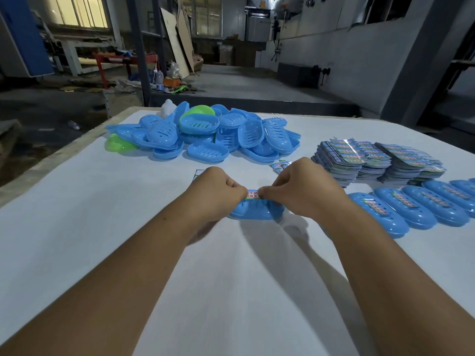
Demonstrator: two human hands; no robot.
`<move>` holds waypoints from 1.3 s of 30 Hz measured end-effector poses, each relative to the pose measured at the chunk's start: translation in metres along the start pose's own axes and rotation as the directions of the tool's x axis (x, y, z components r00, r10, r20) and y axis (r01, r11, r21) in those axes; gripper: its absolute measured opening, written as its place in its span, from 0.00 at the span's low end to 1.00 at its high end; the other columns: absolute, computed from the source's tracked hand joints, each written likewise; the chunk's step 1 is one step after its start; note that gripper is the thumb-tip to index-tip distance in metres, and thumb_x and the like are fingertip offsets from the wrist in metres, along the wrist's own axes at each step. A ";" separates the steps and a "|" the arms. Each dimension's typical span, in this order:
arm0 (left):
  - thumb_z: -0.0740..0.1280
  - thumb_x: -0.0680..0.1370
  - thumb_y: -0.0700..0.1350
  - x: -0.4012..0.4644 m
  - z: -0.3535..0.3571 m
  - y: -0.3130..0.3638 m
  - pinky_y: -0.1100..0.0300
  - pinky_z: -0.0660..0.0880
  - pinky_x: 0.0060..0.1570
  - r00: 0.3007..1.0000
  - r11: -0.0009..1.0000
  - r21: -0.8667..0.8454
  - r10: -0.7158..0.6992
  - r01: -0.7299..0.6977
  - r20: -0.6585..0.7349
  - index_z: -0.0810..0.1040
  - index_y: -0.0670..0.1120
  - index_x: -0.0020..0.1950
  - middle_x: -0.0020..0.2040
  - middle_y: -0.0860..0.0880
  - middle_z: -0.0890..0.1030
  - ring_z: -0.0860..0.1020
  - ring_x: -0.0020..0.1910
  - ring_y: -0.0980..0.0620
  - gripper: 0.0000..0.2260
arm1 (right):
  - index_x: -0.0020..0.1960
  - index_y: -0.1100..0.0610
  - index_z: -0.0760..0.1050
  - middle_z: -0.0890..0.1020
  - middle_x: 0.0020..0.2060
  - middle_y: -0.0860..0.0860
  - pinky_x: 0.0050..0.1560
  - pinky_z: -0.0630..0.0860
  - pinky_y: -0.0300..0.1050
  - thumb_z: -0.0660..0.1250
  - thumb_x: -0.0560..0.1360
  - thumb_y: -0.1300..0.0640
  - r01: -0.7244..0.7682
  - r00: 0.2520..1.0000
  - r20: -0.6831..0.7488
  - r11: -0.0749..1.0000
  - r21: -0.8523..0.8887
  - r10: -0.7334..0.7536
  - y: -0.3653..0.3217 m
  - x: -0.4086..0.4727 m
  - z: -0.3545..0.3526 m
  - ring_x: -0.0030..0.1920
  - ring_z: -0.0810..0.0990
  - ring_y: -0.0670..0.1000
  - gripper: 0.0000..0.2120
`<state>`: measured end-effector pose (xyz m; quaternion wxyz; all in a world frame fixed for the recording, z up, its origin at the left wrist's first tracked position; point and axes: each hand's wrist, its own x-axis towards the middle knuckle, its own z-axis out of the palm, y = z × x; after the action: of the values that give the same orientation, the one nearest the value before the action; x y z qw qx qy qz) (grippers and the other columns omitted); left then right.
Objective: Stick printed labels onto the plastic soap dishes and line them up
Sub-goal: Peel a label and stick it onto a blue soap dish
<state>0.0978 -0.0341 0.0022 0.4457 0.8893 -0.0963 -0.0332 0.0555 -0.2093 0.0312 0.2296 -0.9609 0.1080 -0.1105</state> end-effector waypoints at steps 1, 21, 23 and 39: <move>0.66 0.68 0.50 -0.001 0.000 0.000 0.53 0.77 0.46 1.000 1.000 0.008 0.002 -0.002 -0.003 0.84 0.47 0.38 0.34 0.50 0.82 0.76 0.40 0.54 0.10 | 0.30 0.50 0.82 0.75 0.19 0.45 0.29 0.66 0.40 0.76 0.65 0.40 -0.002 1.000 -0.003 1.000 -0.011 0.002 0.000 0.000 0.000 0.29 0.76 0.48 0.14; 0.70 0.72 0.53 -0.007 0.006 0.006 0.58 0.73 0.39 0.986 0.963 0.265 0.090 -0.051 -0.138 0.79 0.51 0.37 0.36 0.55 0.81 0.79 0.42 0.54 0.08 | 0.40 0.52 0.81 0.80 0.35 0.48 0.30 0.64 0.40 0.73 0.67 0.35 0.054 0.994 -0.076 0.965 -0.257 -0.076 -0.009 -0.005 0.005 0.37 0.79 0.52 0.19; 0.70 0.72 0.54 -0.008 0.007 0.006 0.58 0.72 0.40 0.985 0.953 0.298 0.099 -0.053 -0.140 0.78 0.51 0.38 0.37 0.55 0.80 0.79 0.42 0.53 0.08 | 0.45 0.52 0.80 0.78 0.36 0.48 0.33 0.66 0.42 0.71 0.67 0.32 0.046 0.994 -0.078 0.950 -0.309 -0.073 -0.009 -0.004 0.005 0.39 0.78 0.54 0.23; 0.64 0.76 0.50 0.002 0.000 -0.002 0.52 0.71 0.45 0.987 0.990 0.137 0.034 -0.012 -0.159 0.68 0.54 0.48 0.51 0.48 0.77 0.77 0.49 0.48 0.05 | 0.67 0.40 0.75 0.80 0.58 0.41 0.59 0.76 0.46 0.73 0.72 0.43 0.371 0.884 0.276 0.926 0.078 -0.377 -0.011 -0.011 0.006 0.55 0.79 0.47 0.24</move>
<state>0.1000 -0.0334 0.0004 0.3909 0.9162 -0.0721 0.0504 0.0485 -0.1940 0.0291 0.2282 -0.9667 -0.1147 -0.0141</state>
